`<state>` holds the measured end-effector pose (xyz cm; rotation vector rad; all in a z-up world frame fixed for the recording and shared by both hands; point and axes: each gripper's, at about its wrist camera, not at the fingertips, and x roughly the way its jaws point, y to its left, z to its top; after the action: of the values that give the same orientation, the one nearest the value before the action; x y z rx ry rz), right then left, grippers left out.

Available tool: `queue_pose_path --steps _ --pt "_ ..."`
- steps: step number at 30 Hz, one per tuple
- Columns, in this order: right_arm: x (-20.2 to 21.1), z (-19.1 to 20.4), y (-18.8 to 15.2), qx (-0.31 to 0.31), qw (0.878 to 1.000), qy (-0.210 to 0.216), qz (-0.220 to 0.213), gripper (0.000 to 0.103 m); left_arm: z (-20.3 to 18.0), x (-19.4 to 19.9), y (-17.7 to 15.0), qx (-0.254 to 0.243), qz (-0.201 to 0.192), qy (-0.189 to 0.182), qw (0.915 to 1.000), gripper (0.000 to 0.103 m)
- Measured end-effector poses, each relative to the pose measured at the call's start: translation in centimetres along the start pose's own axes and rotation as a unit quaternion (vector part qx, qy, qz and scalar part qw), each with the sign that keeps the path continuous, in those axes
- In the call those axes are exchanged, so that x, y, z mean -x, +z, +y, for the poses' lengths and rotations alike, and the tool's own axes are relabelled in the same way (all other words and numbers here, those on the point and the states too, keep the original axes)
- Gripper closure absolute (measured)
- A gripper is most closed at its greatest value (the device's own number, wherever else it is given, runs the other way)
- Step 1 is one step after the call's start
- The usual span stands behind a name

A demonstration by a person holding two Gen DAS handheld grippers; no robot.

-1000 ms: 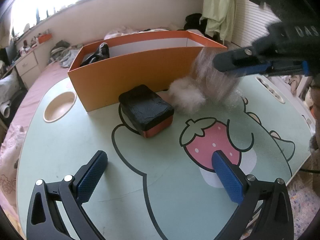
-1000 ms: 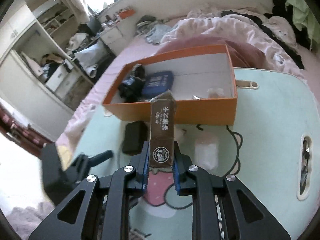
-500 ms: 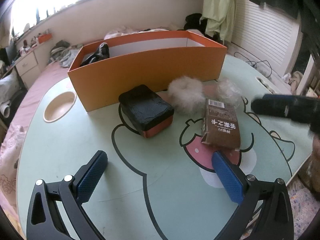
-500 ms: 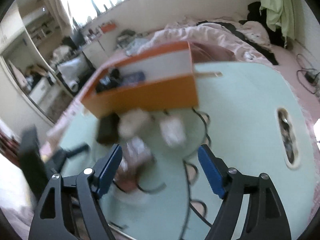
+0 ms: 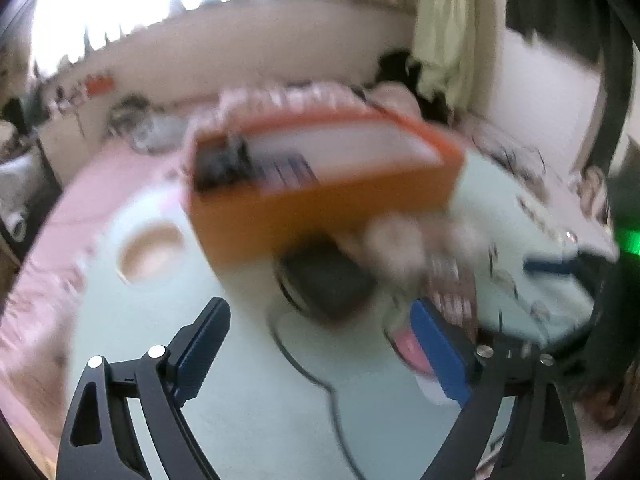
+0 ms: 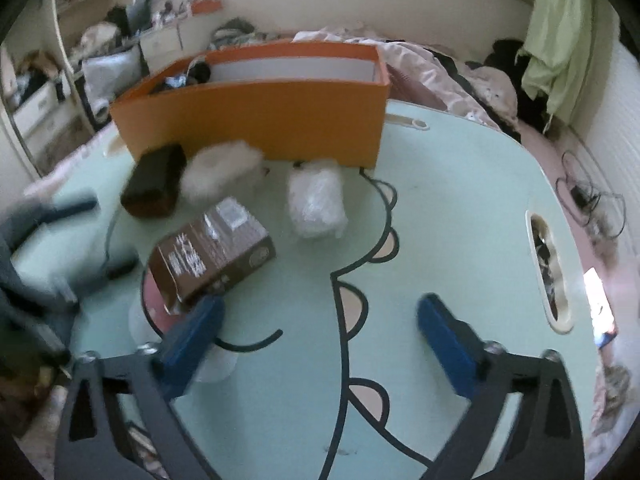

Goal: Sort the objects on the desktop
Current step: 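Grasp the brown printed carton in the box with the right gripper, place on table, then grasp the black lace cloth in the box with the left gripper, place on table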

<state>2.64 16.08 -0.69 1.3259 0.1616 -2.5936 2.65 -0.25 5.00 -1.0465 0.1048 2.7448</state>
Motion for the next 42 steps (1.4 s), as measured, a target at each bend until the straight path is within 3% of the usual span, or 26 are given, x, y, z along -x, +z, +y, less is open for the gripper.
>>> queue_pose_path --steps 3,5,6,9,12,14,19,22,27,30,31,32,36,38,42 --pt "0.0 -0.2 0.0 0.0 1.0 0.001 -0.001 0.0 2.3 1.0 4.3 0.021 -0.018 -0.001 0.9996 0.021" --pt "0.1 -0.3 0.0 0.0 1.0 0.001 -0.002 0.0 3.4 -0.1 6.9 0.022 0.012 -0.019 0.9995 0.027" --pt "0.0 -0.3 0.0 0.0 1.0 0.001 -0.002 0.0 3.9 -1.1 8.5 0.021 0.034 -0.021 0.999 0.038" --pt "0.0 -0.2 -0.2 0.0 1.0 0.001 -0.003 0.0 4.8 -4.6 11.7 0.01 0.093 0.0 0.9956 0.054" --pt "-0.1 -0.1 -0.3 -0.001 1.0 0.001 -0.005 0.0 4.3 -7.5 12.5 -0.016 0.151 -0.006 0.9884 0.066" --pt "-0.1 -0.1 -0.4 -0.002 1.0 0.003 -0.006 0.0 3.6 -9.2 12.8 -0.038 0.174 0.011 0.9839 0.071" --pt "0.0 0.0 -0.4 -0.003 1.0 0.006 -0.008 0.0 2.5 -11.3 13.2 -0.087 0.192 0.089 0.9734 0.071" --pt "0.1 -0.1 -0.4 -0.005 1.0 0.009 -0.009 0.0 2.5 -12.2 13.0 -0.105 0.213 0.1 0.9662 0.071" --pt "0.2 -0.1 -0.4 -0.007 1.0 0.011 -0.01 0.0 2.5 -13.8 12.1 -0.122 0.225 0.135 0.9572 0.06" --pt "0.2 -0.2 -0.4 -0.008 1.0 0.014 -0.012 0.0 3.0 -13.8 12.2 -0.107 0.219 0.131 0.9608 0.062" --pt "0.2 -0.2 -0.4 -0.008 1.0 0.014 -0.012 0.0 3.1 -13.8 12.2 -0.104 0.22 0.126 0.9618 0.066" --pt "0.2 -0.2 -0.4 -0.009 1.0 0.015 -0.012 0.0 3.2 -13.8 12.2 -0.102 0.22 0.122 0.9625 0.077" --pt "0.2 -0.3 -0.4 -0.01 1.0 0.016 -0.013 0.0 3.8 -13.1 12.0 -0.089 0.203 0.109 0.9691 0.081" --pt "0.2 -0.3 -0.4 -0.01 1.0 0.017 -0.013 0.0 3.8 -12.1 12.3 -0.081 0.182 0.09 0.976 0.082" --pt "0.2 -0.3 -0.4 -0.01 1.0 0.017 -0.013 0.0 3.8 -7.1 13.3 -0.062 0.096 0.062 0.9915 0.082"
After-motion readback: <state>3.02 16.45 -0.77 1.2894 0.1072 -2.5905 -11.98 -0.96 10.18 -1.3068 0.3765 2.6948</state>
